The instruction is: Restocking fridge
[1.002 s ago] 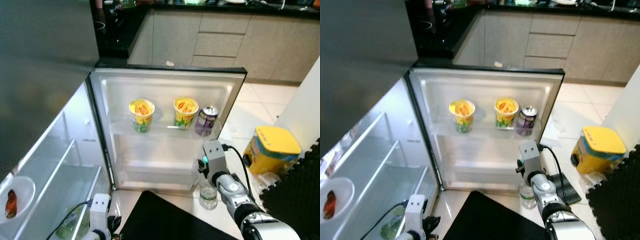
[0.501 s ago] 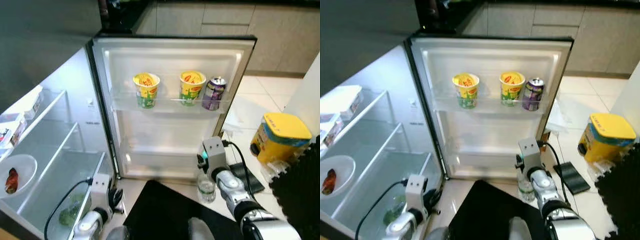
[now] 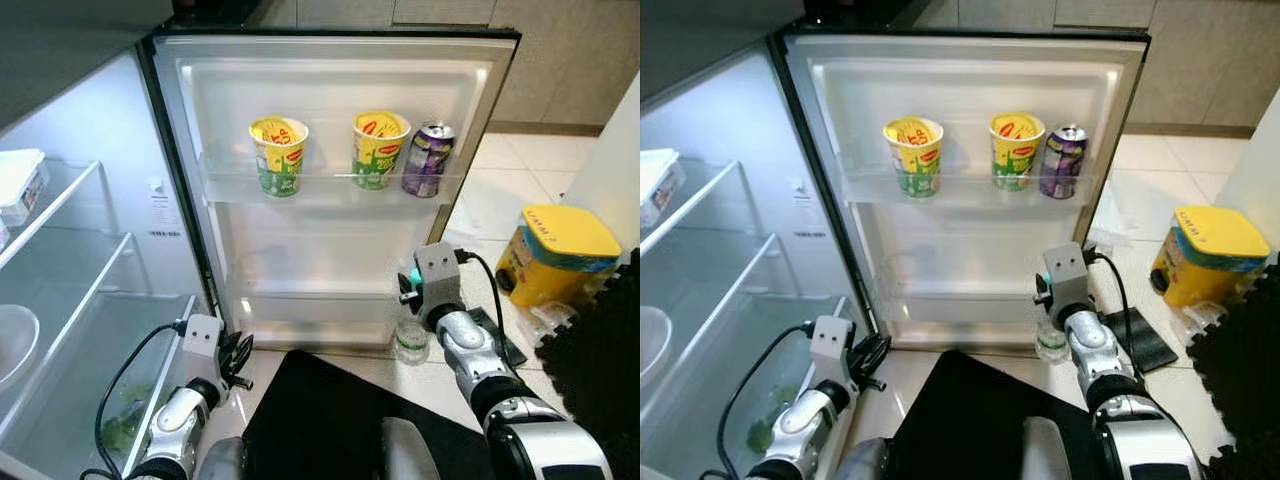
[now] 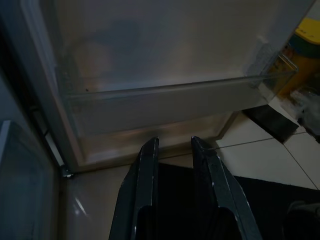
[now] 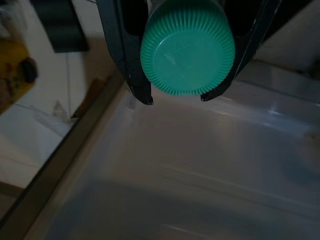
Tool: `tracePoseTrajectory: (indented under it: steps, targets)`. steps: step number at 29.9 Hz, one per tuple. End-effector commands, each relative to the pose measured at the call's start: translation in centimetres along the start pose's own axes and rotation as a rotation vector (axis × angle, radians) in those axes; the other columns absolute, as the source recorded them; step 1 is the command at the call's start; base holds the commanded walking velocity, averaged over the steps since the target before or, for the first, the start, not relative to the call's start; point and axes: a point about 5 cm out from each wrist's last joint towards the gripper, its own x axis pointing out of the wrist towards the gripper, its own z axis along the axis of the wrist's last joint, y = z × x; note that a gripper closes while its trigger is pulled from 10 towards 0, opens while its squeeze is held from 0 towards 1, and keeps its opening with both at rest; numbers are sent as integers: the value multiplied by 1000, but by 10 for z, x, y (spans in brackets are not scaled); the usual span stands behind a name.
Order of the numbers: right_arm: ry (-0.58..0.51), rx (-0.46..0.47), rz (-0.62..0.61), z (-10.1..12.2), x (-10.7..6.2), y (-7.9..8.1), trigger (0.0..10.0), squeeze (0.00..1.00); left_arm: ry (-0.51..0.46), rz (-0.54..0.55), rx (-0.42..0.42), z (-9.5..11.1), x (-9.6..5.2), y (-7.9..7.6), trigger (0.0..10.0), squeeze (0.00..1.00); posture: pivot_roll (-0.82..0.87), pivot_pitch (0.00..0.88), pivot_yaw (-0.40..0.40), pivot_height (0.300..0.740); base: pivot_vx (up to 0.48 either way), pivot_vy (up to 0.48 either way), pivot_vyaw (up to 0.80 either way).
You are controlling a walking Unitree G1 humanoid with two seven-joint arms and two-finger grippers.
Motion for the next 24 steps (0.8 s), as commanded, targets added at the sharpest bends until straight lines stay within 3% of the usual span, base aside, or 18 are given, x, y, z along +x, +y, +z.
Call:
tracePoseTrajectory:
  steps: [1,6,19,24]
  targets:
    - [-72,31,19,15,4,3,10000,0,-1,-19,20,-1,-3,0,10000,0,-38,0,-15,536,0,0,0]
    - [-115,98,24,26,8,2,10000,0,4,-32,24,-3,-4,-2,10000,0,-38,0,-15,511,0,0,0]
    - [-214,152,39,42,11,9,10000,0,6,-44,23,-4,-6,-2,10000,0,-36,0,-11,476,0,0,0]
    - [-348,238,70,59,9,13,10000,0,7,-57,26,-6,-7,-4,10000,0,-27,0,-11,471,0,0,0]
